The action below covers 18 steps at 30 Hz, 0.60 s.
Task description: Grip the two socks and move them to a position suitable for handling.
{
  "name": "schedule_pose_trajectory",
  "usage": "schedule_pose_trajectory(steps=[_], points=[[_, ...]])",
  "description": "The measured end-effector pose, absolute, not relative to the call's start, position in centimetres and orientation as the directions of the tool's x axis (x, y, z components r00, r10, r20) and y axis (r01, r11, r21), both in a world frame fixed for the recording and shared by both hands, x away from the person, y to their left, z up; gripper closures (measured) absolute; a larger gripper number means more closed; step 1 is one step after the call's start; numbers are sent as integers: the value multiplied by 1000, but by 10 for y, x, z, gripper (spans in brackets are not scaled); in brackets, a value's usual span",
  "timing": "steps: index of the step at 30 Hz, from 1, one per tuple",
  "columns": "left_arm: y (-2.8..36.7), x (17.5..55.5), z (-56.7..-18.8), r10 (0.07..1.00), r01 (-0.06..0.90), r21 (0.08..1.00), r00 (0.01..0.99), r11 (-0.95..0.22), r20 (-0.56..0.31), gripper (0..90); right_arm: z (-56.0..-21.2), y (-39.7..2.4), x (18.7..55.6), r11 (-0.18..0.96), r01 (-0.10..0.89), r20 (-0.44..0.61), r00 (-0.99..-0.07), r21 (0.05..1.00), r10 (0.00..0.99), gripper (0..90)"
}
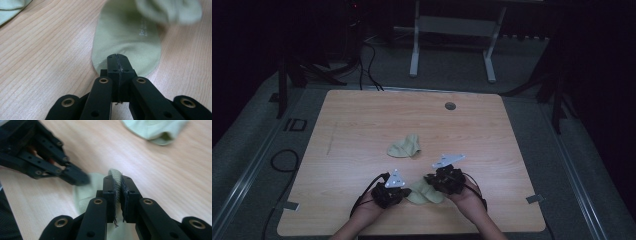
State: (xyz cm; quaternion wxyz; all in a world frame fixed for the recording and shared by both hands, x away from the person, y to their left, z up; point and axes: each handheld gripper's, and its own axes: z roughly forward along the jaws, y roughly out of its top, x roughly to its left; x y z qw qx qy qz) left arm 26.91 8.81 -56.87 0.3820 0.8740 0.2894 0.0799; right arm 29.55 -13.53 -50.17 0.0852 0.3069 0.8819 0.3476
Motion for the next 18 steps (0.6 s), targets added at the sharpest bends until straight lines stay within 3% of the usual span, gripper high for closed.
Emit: schedule_pose_trajectory(steps=[7,18], points=[[92,274,-568,533,421,708,843,-567,-74,897,-494,-172,309,507,534,99,-748,676,656,823],[96,287,-566,521,402,697,852,-594,-47,895,-509,-194,319,475,599,117,-692,645,712,791]])
